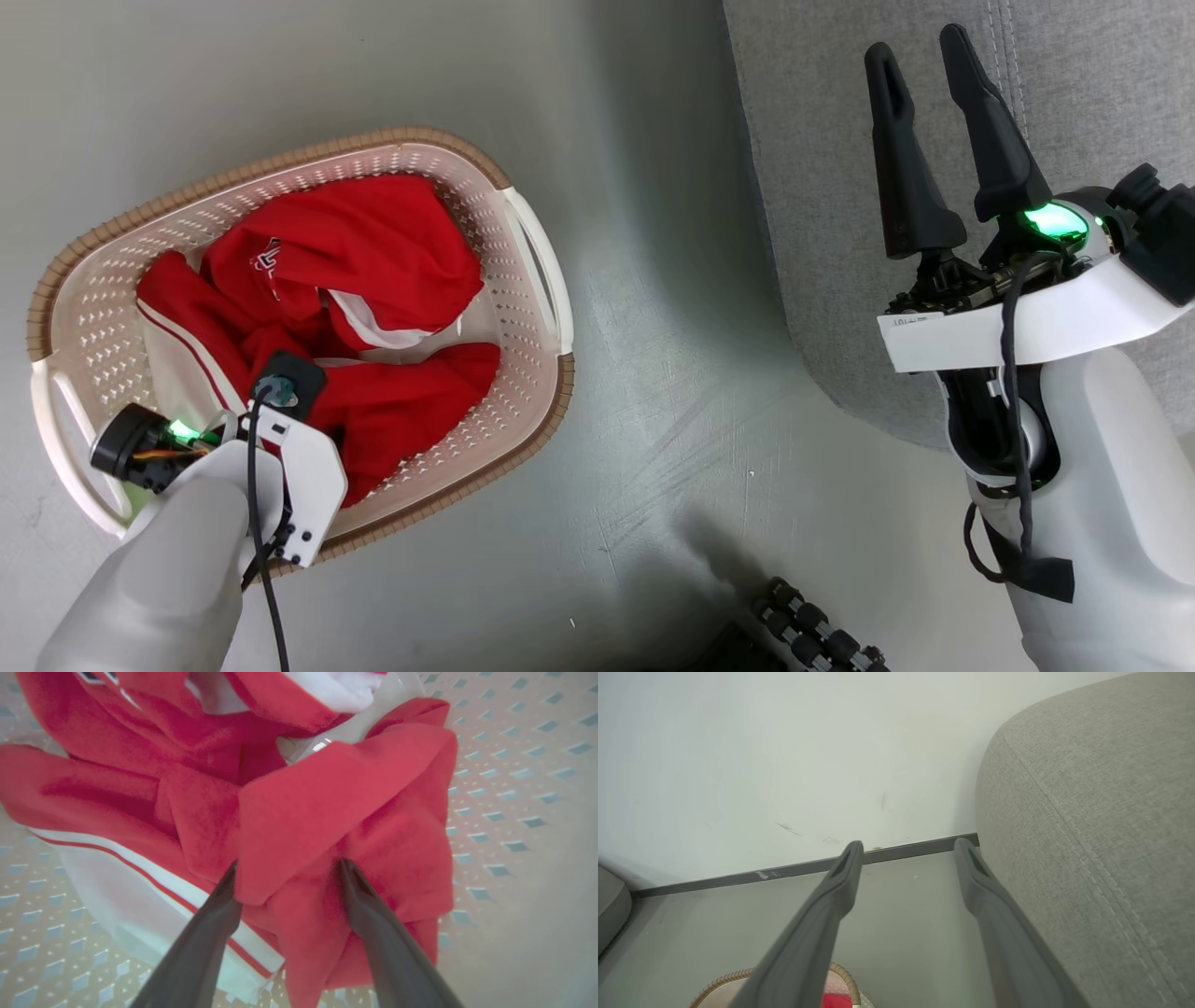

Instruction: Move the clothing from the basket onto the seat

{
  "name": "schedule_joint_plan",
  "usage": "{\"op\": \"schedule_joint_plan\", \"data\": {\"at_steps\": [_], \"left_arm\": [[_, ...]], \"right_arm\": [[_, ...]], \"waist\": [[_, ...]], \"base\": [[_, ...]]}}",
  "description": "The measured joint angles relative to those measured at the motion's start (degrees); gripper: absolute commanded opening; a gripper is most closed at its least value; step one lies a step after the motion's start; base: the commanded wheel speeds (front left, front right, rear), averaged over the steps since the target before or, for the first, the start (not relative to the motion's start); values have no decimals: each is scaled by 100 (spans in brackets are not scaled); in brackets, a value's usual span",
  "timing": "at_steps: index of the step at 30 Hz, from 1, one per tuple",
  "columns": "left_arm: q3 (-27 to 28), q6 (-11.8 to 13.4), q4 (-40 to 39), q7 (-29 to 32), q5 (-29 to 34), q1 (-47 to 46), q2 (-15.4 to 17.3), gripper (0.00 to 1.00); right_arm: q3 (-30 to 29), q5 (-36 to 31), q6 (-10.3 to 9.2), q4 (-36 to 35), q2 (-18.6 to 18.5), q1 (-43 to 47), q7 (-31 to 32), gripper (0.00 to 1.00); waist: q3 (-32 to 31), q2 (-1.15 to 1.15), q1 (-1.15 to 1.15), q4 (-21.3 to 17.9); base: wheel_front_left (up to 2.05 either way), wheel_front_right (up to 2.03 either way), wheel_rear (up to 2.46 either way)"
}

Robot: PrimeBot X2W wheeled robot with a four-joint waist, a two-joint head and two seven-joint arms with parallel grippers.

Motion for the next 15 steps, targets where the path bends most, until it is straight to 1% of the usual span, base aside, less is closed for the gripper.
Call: {"op": "schedule_joint_plan", "data": {"at_steps": [1,2,3,4,10,15], "left_arm": [[-25,0,9,0,68,-32,9,73],[-44,0,11,0,115,-59,11,42],[-46,0,19,-1,124,-82,4,14],[-48,-1,29,-1,124,-106,-5,0],[-51,-8,68,-14,103,-142,-23,0],[1,-8,92,-90,-8,-175,-121,0]], "right_arm": [[1,0,0,1,0,-1,1,100],[0,0,0,1,0,-2,1,100],[-2,0,0,3,0,-3,0,100],[-5,0,0,7,0,-4,1,100],[-8,12,0,36,0,-9,1,100],[-14,62,0,60,0,-38,0,100]], "waist": [[7,0,0,-11],[13,0,0,-20],[19,0,0,-26],[22,0,0,-29],[12,0,0,-23],[-20,0,0,-9]], "base": [[0,0,0],[0,0,0],[0,0,0],[0,0,0],[0,0,0],[0,0,0]]}}
